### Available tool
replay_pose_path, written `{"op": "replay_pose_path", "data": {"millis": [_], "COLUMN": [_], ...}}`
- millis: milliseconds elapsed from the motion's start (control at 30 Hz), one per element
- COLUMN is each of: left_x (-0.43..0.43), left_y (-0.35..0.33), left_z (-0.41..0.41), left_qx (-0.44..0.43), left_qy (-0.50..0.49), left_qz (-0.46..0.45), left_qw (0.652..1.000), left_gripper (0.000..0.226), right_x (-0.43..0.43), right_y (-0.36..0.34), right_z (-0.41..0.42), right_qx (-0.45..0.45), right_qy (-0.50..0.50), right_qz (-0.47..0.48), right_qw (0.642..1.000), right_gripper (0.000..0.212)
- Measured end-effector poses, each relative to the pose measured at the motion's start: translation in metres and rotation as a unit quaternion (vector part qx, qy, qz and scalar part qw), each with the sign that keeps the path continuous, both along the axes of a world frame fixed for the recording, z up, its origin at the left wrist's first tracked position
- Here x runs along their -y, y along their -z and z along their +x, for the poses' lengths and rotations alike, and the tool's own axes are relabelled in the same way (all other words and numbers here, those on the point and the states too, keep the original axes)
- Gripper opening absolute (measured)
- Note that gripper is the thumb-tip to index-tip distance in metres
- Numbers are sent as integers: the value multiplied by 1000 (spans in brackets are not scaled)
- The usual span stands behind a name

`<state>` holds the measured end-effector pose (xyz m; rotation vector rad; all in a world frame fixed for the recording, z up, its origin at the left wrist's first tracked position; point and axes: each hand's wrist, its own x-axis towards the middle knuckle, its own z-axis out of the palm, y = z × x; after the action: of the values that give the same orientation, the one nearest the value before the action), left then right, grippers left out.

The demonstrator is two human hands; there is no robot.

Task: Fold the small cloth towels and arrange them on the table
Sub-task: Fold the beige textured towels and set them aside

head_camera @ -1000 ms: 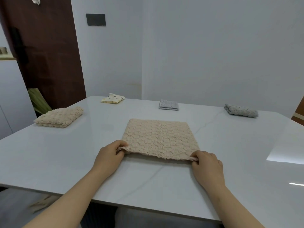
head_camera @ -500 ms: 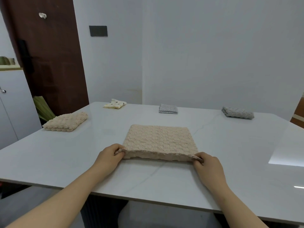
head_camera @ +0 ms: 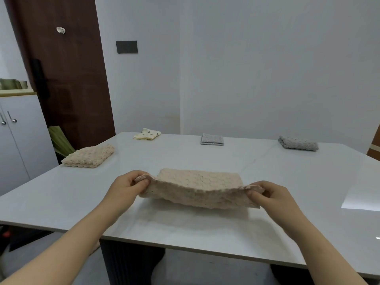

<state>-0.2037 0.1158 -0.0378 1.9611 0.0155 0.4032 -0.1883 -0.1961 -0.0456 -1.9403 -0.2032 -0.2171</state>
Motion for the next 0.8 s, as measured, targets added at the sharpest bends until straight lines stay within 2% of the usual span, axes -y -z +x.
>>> {"op": "replay_pose_path", "data": {"millis": [100,200,233,300,367,567,733,800], "left_x": [-9,-13,-14,-14,-12,-2,3,1], "left_y": [5,5,5,1,-2,1,25,34], "left_z": [-5,-6,-4,4,16,72,106,113], "left_qx": [-29,-61,-67,-67,-61,-89,-128,-131], "left_qy": [4,19,23,18,12,0,-3,0], "left_qz": [-49,-109,-122,-135,-126,-39,155,198], "left_qw": [998,992,990,988,990,995,980,971], "left_gripper": [26,19,16,14,13,10,12,12], "right_x": [11,16,15,12,8,-2,-7,-9], "right_y": [-7,-11,-11,-11,-9,5,17,21], "right_z": [-1,2,4,10,21,69,86,88], "right_qx": [-24,-39,-44,-60,-60,-52,-85,-98], "right_qy": [-38,-73,-75,-74,-42,80,101,87], "right_qz": [45,52,58,82,92,25,-115,-157], "right_qw": [998,995,995,992,993,995,985,979], "right_gripper": [11,31,32,20,19,24,21,19]}}
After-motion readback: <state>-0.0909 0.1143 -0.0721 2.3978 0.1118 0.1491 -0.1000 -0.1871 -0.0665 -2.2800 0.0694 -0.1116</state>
